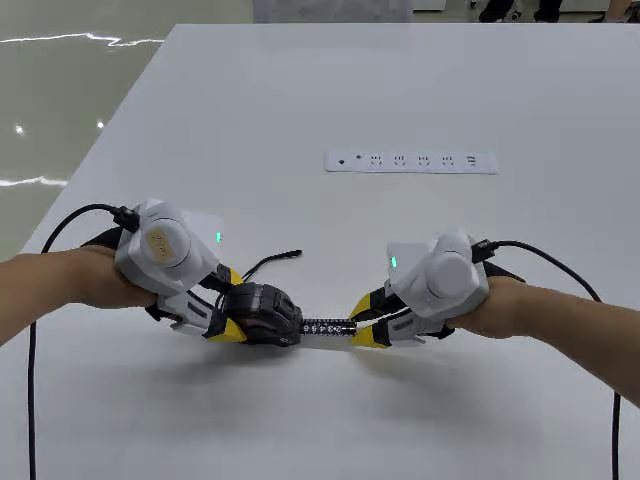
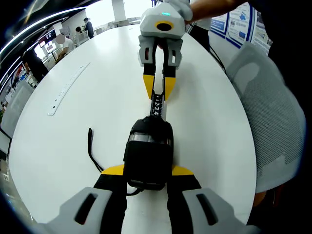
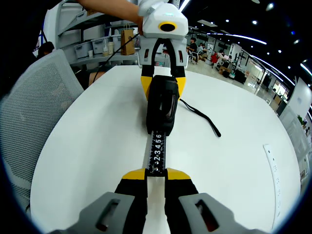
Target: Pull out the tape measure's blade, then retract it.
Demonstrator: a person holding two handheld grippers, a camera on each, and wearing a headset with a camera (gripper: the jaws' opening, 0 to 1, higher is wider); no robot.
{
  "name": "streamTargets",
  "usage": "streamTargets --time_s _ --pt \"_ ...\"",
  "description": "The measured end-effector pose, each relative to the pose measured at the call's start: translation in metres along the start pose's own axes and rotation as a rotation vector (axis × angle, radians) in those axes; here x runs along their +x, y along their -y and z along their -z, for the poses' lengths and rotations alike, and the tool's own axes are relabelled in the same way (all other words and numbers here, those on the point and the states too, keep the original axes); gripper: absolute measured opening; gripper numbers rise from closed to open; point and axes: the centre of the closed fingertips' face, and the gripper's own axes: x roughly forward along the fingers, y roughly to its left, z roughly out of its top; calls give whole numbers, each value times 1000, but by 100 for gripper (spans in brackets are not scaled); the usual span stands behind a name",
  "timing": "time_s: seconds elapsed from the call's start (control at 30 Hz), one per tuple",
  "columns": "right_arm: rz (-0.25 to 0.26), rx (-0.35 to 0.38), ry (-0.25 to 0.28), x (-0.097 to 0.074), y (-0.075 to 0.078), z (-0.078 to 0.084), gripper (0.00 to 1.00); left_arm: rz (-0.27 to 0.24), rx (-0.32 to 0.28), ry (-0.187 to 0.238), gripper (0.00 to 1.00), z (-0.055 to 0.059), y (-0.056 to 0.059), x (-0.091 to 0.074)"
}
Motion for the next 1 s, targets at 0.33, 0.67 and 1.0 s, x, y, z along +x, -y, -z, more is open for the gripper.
streamTargets --time_s 0.33,0.67,1.0 --pt "4 -7 -1 -2 0 1 11 1 0 -3 26 -1 1 0" --pt "6 -18 -2 -4 0 1 11 1 -2 -3 26 3 -3 1" --pt "7 -20 -7 -7 0 3 11 0 -2 -3 26 3 -2 1"
